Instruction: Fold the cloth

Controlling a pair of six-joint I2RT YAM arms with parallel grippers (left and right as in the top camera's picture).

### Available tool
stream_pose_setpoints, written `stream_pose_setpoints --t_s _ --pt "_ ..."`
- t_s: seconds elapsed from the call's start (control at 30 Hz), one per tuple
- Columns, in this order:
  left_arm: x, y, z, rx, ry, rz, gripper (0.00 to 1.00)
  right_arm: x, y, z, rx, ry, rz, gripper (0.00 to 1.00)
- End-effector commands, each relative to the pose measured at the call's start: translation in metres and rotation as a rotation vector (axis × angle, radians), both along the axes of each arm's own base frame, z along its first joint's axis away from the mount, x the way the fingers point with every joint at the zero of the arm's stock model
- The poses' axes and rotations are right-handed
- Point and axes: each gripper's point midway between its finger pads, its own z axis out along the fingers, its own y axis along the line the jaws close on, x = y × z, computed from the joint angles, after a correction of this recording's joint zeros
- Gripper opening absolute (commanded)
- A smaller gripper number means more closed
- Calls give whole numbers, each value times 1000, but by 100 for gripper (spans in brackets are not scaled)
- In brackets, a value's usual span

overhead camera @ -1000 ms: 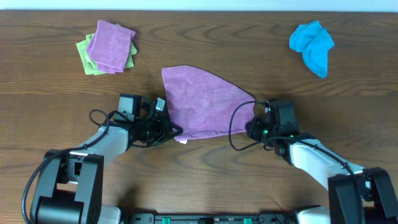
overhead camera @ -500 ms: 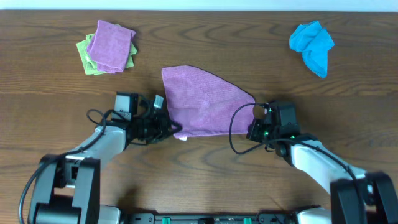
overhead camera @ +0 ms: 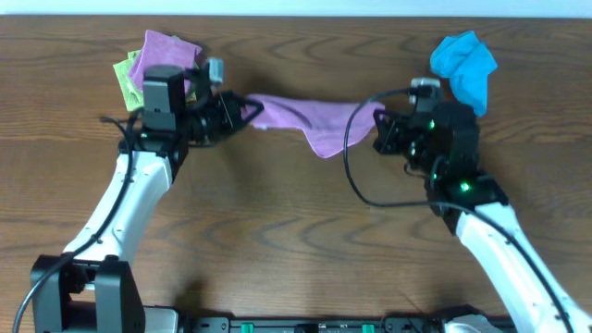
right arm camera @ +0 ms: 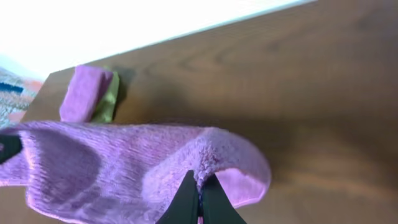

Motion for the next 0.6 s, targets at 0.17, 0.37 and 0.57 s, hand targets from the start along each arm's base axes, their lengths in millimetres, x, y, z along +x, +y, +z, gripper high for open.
stream_pose_setpoints --t_s 0.17,0.37,0.57 --pt "87 5 23 -15 -119 100 6 78 -6 3 -142 -55 1 2" --pt "134 -9 49 -66 -165 15 6 131 -21 35 -166 -99 -39 1" --pt "136 -4 61 -51 -174 -47 6 131 -30 57 -239 -76 -17 2"
